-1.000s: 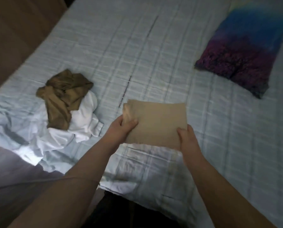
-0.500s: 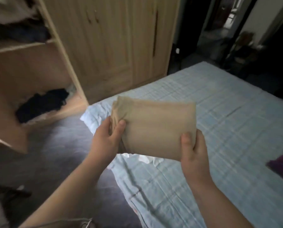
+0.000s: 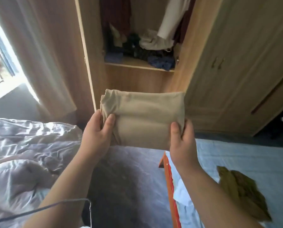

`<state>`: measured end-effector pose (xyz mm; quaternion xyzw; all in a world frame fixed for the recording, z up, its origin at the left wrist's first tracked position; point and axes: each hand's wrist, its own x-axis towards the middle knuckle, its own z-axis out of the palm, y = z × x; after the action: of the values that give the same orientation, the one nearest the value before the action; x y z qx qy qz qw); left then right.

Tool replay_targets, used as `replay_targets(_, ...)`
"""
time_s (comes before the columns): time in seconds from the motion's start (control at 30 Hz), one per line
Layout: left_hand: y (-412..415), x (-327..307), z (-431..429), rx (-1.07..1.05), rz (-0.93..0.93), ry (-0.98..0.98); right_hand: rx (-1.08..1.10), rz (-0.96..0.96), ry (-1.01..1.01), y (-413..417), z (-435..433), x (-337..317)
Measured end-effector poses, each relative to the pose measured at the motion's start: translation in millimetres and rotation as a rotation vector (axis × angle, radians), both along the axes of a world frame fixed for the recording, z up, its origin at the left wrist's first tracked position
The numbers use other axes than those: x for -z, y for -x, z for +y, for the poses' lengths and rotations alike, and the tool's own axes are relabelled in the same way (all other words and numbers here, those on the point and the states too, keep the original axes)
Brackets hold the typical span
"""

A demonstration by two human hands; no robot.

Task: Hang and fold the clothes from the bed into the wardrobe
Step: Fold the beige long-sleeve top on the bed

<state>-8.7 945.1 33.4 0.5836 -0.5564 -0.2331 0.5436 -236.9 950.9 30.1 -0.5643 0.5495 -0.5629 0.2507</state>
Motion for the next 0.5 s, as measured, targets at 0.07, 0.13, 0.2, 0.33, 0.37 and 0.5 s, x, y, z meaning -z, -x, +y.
replay_targets(0.07, -21, 3, -16, -0.022, 0.041, 0.008, -0.028, 0.026, 0.009, -21, -25, 0)
replay_targets(0.13, -36, 11, -31, -0.055, 0.048, 0.013, -0.066, 0.048, 0.007, -35, -46, 5)
replay_targets(0.2, -46, 20, -45, -0.085, 0.031, 0.013, -0.113, 0.053, -0.013, -45, -68, 12)
replay_targets(0.33, -48, 28, -74, -0.147, 0.0, -0.008, -0.177, 0.012, -0.02, -51, -113, 26)
replay_targets(0.37, -44, 26, -83, -0.154, -0.01, -0.01, -0.191, 0.0, -0.024, -48, -126, 27)
replay_targets(0.5, -12, 16, -142, -0.17, -0.002, 0.016, -0.221, -0.044, 0.009, -17, -189, 29)
